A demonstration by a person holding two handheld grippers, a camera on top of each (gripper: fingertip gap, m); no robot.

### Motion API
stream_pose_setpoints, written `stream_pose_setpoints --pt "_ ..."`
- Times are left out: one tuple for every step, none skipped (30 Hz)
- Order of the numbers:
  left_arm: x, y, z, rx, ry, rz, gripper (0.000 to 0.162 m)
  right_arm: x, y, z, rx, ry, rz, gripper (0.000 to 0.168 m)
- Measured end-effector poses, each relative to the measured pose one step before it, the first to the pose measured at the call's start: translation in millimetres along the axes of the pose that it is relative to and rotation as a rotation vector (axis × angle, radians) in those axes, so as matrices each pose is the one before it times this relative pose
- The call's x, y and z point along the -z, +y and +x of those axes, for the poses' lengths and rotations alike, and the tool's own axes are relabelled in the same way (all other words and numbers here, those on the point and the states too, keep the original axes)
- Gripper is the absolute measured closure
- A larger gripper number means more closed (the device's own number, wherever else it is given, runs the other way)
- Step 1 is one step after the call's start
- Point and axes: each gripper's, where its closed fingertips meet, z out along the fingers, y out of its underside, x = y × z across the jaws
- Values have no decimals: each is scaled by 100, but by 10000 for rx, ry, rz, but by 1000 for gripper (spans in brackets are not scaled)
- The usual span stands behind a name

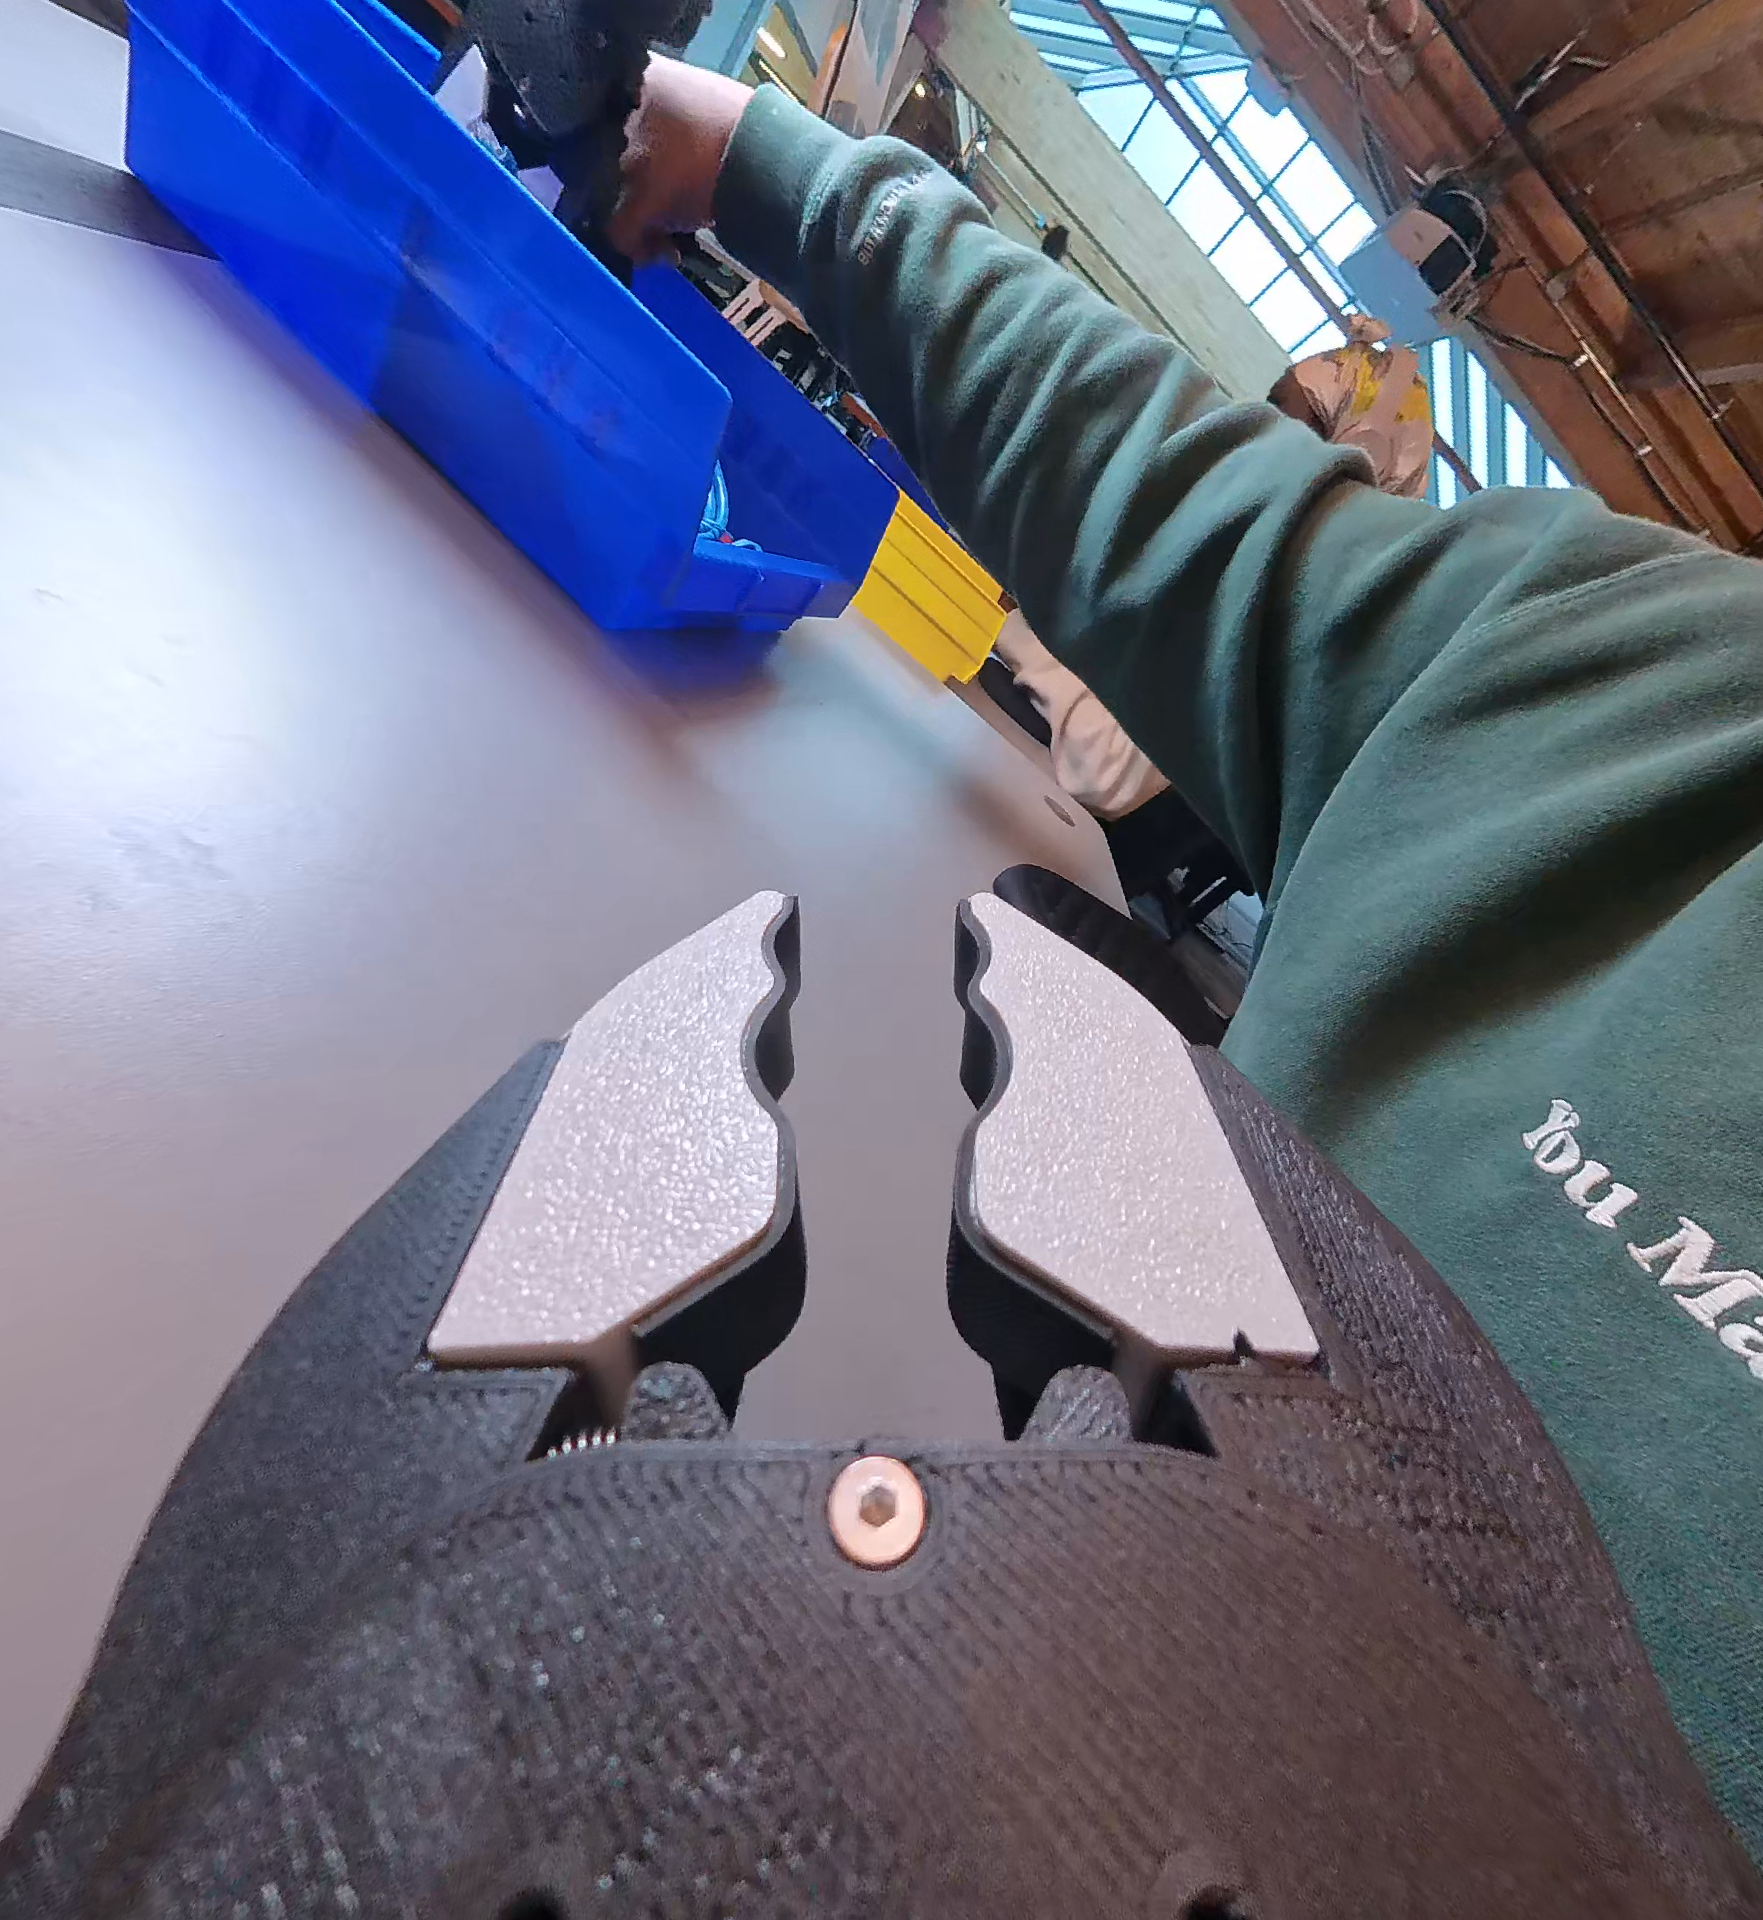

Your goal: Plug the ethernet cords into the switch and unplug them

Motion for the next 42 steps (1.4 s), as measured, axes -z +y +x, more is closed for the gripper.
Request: stream_pose_setpoints --pt "-54 69 58 12 36 -35 134 -139 125 32 44 76 -154 105" --pt "-40 57 71 -12 28 -30 134 -149 135 74 82 146 -156 102" --pt "-48 67 76 -34 20 -38 134 -148 204 182 84 253 -209 100" --pt "-41 67 74 -52 7 -41 134 -103 197 313 48 320 -201 97" --pt "-39 58 74 -64 -7 -38 134 79 147 300 30 293 -134 94" --pt "-53 78 83 -60 -1 -46 134 349 -18 241 2 227 52 94" --pt "-45 105 120 -53 5 -64 134 642 -154 337 -60 294 189 95" --pt "-45 139 174 -72 22 -94 135 937 -346 316 -93 305 341 93" --pt "-44 145 198 -126 14 -107 137 1155 -463 163 -126 226 446 93" --pt "-44 94 105 -189 -80 -87 138 1279 -526 72 -179 221 492 93" --pt "-4 62 84 -261 -111 -75 140 1387 -678 -13 -142 259 594 93" --pt "18 -11 147 -286 -77 -62 141 1467 -810 -153 -116 283 677 93" --pt "75 -142 160 -319 -111 4 143 1578 -959 -213 -151 349 754 93" --pt "157 -211 27 -345 -210 24 144 1681 -1191 -298 -234 358 891 93" --pt "275 -330 -71 -399 -278 37 147 1796 -1461 -275 -413 425 1056 94" --pt "438 -578 -142 -465 -360 127 150 1904 -1756 -507 -539 310 1252 94" --pt "596 -737 -315 -466 -473 156 152 1889 -1843 -699 -643 220 1276 94" --pt "698 -893 -397 -473 -498 203 155 1806 -1748 -904 -600 182 1190 94" --pt "785 -1001 -465 -436 -515 258 157 1721 -1566 -966 -524 258 1075 98" --pt "821 -1056 -456 -394 -459 294 159 1620 -1250 -1072 -482 255 890 102" --pt "835 -1012 -449 -356 -412 292 161 1525 -897 -1173 -468 203 680 105" --pt "818 -901 -519 -329 -424 252 162 1419 -540 -1159 -464 220 511 109" --pt "789 -761 -559 -272 -405 208 162 1301 -189 -1258 -411 148 359 111" --pt "739 -616 -614 -197 -416 178 162 1165 167 -1238 -261 130 176 114" --pt "716 -519 -511 -167 -325 169 162 1040 353 -1163 -194 150 124 118" --pt "689 -414 -483 -128 -305 156 162 871 569 -1124 -201 94 5 120" --pt "659 -362 -449 -104 -312 169 162 706 792 -866 -290 176 -152 123" --pt "596 -226 -335 -72 -232 111 162 570 832 -909 -387 59 -130 127" --pt "537 -81 -267 -8 -185 43 162 462 820 -942 -473 -59 -72 129" --pt "508 -28 -213 55 -154 32 162 392 808 -701 -416 15 -69 130" --pt "493 13 -182 83 -95 29 162 335 659 -427 -235 99 11 130" --pt "484 61 -187 75 -89 44 162 303 475 -195 -104 175 107 131" --pt "456 146 -276 77 -121 23 162 222 381 15 -27 228 145 133" --pt "417 240 -299 59 -104 -5 162 75 359 193 82 231 105 133" --pt "344 343 -384 74 -117 -39 162 -14 346 304 153 236 93 133" --pt "276 352 -387 131 -103 -48 162 -106 412 281 126 186 41 133" --pt "206 280 -296 160 -31 -11 162 -145 463 166 30 87 -11 133" --pt "123 209 -212 147 18 -4 162 -174 458 96 -12 19 -14 133" --pt "37 189 -145 93 40 -21 162 -204 459 70 39 8 -24 133" --pt "-43 125 -107 27 46 -42 162 -213 471 56 99 3 -83 133" --pt "-95 96 -46 -26 37 -55 162 -205 407 65 89 28 -106 133" --pt "-97 59 40 -75 35 -47 162 -137 207 -46 -12 -10 -66 133"
